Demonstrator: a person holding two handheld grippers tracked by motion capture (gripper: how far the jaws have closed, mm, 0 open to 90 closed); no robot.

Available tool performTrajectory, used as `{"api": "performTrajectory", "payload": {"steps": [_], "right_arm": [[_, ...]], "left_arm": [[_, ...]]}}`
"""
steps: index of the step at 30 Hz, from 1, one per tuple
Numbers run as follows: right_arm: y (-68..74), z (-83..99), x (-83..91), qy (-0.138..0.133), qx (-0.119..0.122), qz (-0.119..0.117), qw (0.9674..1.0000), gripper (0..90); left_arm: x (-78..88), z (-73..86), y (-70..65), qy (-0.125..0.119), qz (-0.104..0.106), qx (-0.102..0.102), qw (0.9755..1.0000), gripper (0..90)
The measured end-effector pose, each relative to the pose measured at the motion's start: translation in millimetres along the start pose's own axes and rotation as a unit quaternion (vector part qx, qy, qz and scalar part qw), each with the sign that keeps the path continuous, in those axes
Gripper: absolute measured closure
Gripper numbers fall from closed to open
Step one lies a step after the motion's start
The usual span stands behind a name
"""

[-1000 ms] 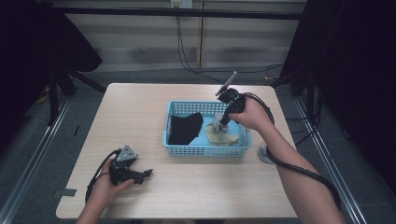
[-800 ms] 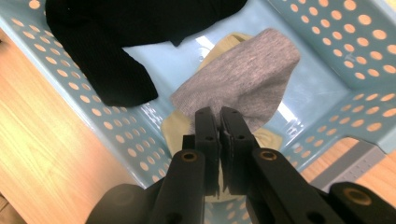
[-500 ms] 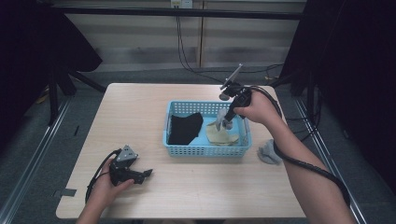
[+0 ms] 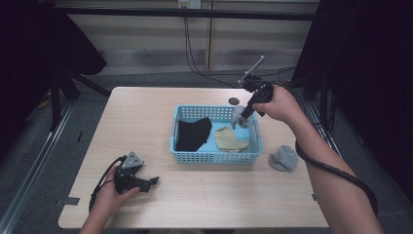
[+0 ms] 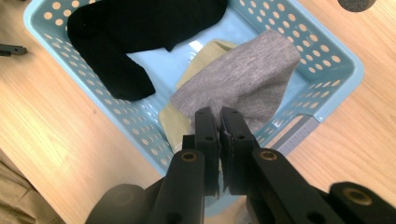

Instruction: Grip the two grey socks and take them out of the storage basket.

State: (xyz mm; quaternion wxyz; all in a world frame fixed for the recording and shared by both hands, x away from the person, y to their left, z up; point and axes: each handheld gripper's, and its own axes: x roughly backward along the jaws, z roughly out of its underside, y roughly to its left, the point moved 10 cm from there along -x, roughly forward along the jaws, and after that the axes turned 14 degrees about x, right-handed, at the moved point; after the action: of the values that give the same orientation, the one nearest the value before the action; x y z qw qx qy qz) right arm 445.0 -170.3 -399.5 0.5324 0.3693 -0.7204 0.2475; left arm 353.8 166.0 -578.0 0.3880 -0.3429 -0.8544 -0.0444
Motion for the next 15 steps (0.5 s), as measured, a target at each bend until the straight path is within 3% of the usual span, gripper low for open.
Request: {"api": "performTrajectory", "payload": {"steps": [15], "right_arm": [[-17.2,16.6,31.0,-0.009,-0.019,0.020,0.9996,86.6]], "left_arm": [[0.0,-0.1,0.0,-0.001,0.000,0.001,1.0000,12.8]]}}
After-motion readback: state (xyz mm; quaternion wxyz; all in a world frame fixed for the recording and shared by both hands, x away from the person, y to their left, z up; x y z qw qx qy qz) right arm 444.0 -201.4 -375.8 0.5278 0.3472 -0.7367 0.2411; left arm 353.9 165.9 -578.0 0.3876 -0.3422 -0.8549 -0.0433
